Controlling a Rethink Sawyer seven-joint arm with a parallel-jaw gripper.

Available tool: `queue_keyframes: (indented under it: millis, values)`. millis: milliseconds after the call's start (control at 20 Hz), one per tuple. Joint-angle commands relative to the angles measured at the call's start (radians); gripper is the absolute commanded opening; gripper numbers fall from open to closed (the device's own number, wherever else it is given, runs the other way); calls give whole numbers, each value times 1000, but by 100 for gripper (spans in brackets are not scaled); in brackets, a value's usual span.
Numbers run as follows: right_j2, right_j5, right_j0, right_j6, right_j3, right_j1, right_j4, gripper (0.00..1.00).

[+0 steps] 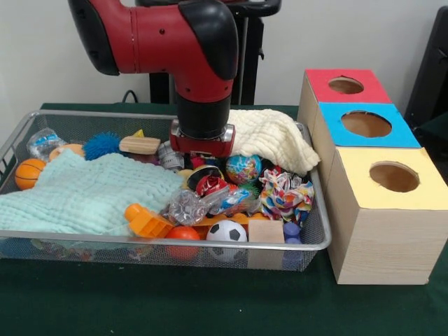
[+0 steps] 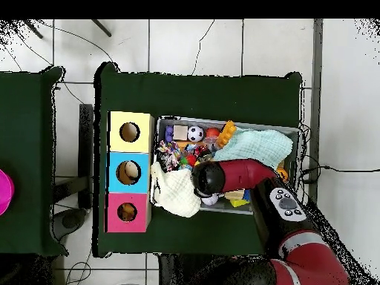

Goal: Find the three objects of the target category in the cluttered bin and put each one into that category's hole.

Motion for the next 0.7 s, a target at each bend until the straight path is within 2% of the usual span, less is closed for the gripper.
queue_keyframes:
  millis: [50,400,700]
  values:
    - [119,111,-43,-272,-87,-63,-43,100]
    - [154,339,-53,-351,-106,-145,-12,100]
    - [188,441,-70,-342,-80,-196,7,100]
